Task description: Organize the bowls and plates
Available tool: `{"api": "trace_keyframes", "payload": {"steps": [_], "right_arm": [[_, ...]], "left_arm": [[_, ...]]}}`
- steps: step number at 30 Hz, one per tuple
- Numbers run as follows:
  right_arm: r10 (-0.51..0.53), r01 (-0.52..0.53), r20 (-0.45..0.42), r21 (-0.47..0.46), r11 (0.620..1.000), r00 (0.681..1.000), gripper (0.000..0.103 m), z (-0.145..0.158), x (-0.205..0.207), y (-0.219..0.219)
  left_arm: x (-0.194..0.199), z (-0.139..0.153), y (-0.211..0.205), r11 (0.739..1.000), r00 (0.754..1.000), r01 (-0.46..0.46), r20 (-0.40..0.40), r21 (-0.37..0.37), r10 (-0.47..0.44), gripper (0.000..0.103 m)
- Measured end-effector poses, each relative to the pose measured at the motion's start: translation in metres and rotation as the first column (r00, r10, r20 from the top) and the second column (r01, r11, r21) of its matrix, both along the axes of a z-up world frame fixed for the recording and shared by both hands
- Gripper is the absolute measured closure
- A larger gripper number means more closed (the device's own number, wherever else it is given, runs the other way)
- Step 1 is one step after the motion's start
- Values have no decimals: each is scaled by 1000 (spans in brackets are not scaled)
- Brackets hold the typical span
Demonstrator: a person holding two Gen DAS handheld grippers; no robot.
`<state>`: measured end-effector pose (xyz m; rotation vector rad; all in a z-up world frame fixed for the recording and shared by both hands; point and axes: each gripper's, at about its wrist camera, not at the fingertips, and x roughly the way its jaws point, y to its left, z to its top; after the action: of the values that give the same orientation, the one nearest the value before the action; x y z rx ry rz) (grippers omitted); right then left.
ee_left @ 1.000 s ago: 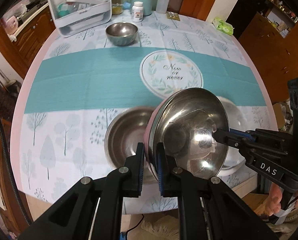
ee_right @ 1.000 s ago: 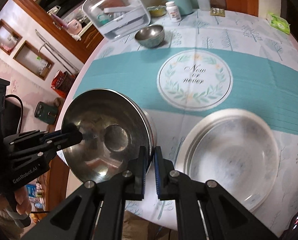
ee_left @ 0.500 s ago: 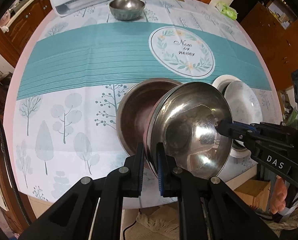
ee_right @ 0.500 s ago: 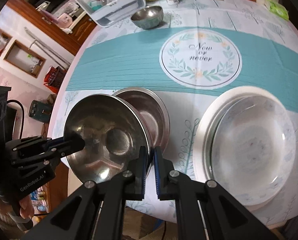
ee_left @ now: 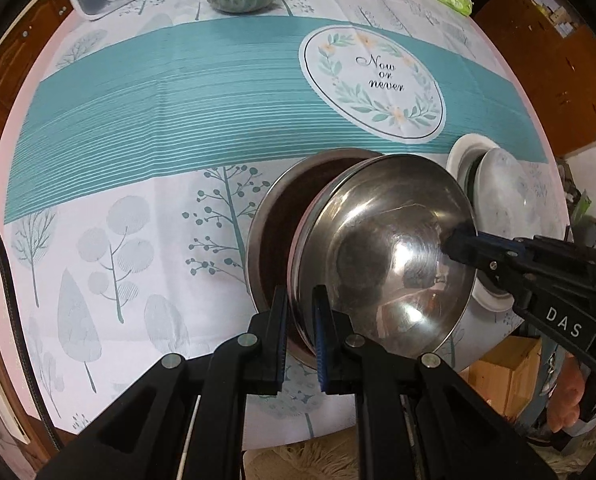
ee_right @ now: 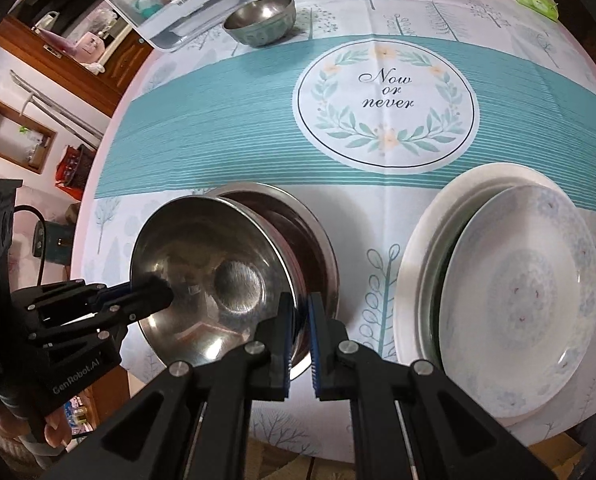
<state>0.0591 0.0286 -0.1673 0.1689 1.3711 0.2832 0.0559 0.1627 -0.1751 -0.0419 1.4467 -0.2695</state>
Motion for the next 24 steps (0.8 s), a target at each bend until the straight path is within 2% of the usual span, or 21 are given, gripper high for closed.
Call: {"api": "trace_keyframes", "payload": {"steps": [10,12,16,17,18,20,24], "right_arm": [[26,-26,2,-90,996,1000,95,-9,6,11],[34,-33,7,-99,995,999,94,-9,7,12],[57,-54,17,-123,991,998,91,-6,5,15],[62,-58,29,-136,989,998,86,-4,4,16],[70,-62,46,-150,987,997,82,0,3,16],[79,-67,68,-154,986,995,69,6,2,16],[103,-81,125,-170,982,987,67,22,-3,14]], "left_arm": [[10,-7,-5,998,999,44,25,35,-45,92],[12,-8,-5,998,999,42,31,39,-44,86],[11,-4,-2,1000,999,27,34,-3,-27,72],[11,-2,-3,1000,999,29,45,2,-29,66],[10,0,-3,1000,998,29,50,12,-29,52],[8,9,-1,999,996,13,89,32,-16,40],[6,25,4,1000,991,-14,136,13,12,36]]}}
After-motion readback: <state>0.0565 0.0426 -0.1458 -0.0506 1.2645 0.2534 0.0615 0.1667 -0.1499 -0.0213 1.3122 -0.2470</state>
